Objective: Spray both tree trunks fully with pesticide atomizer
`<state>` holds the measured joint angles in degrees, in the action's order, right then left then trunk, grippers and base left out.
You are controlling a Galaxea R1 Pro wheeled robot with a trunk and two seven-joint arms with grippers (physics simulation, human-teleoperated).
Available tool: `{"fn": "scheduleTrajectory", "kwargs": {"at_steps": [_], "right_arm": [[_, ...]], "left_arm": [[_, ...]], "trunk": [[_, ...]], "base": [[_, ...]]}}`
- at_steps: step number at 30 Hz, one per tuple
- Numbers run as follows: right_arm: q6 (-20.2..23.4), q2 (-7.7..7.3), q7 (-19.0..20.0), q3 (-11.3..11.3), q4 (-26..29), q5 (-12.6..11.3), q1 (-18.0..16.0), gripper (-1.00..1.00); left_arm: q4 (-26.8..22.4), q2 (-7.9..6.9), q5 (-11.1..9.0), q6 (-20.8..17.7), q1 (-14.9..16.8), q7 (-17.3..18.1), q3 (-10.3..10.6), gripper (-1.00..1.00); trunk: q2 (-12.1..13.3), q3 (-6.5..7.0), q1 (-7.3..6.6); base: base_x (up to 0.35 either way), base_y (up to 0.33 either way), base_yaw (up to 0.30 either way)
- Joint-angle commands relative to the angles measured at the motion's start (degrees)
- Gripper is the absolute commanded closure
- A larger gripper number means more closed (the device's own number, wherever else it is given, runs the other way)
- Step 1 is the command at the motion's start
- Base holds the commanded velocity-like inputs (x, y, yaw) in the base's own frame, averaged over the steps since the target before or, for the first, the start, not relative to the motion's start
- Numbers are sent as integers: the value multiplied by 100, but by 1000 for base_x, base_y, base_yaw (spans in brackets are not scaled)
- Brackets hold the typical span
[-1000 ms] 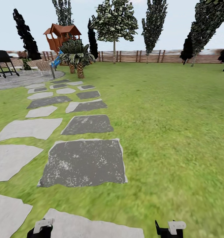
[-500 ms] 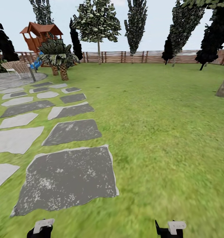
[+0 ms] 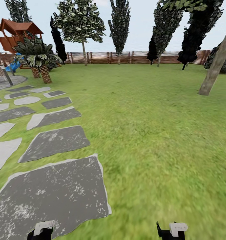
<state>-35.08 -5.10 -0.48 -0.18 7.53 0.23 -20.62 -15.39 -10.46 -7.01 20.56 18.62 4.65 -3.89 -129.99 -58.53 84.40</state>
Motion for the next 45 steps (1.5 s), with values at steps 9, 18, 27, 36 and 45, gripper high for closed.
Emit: {"fn": "scheduleTrajectory", "kwargs": {"at_steps": [9,18,27,36,45], "right_arm": [[-17,0,-5,0,-9,1,-5,-100],[-17,0,-5,0,-7,4,-3,-100],[-17,0,-5,0,-8,4,-4,-100],[-17,0,-5,0,-8,4,-4,-100],[-17,0,-5,0,-7,2,-3,-100]], "left_arm": [[6,1,-55,10,2,53,-25,100],[7,1,-55,10,2,53,-25,100],[8,1,-55,10,2,54,-25,100],[9,1,-55,10,2,54,-25,100],[7,1,-55,10,2,54,-25,100]], "trunk": [[-2,-5,3],[-2,-5,3],[-2,-5,3],[-2,-5,3],[-2,-5,3]], "base": [[339,0,-252],[339,0,-265],[339,0,-265],[339,0,-265],[339,0,-265]]}}
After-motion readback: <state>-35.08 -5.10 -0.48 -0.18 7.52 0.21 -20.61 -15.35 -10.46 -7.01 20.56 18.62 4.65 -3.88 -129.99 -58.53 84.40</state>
